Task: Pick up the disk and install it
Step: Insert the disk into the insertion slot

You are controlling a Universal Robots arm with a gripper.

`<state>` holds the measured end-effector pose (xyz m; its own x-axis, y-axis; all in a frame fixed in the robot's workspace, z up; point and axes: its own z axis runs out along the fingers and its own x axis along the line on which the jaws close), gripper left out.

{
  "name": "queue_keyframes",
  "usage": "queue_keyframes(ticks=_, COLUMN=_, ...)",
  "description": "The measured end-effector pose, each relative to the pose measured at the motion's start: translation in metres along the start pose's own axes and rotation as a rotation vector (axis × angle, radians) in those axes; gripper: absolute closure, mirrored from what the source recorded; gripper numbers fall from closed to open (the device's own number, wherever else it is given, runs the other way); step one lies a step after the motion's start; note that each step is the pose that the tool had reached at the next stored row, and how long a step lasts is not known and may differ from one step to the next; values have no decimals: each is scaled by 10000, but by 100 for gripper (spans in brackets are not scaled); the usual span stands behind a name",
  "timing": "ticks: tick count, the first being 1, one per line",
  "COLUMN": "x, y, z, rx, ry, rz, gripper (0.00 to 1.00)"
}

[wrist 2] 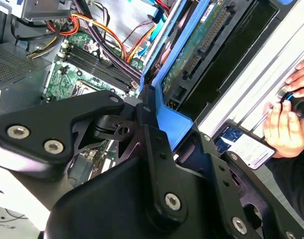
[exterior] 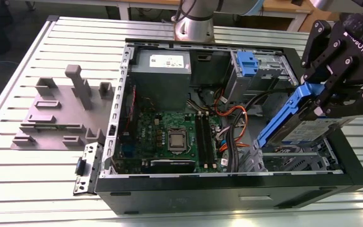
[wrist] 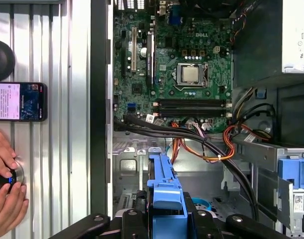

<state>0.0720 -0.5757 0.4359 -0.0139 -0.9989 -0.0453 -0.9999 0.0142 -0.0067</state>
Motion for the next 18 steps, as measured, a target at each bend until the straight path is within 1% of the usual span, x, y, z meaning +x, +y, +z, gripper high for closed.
queue_keyframes(ticks=8, x=12, y=-2, z=39, rx=0, ry=5, rz=2, gripper=64)
queue_keyframes(ticks=18, x=22, y=-1, z=143, rx=0, ry=1, rz=2, gripper=64)
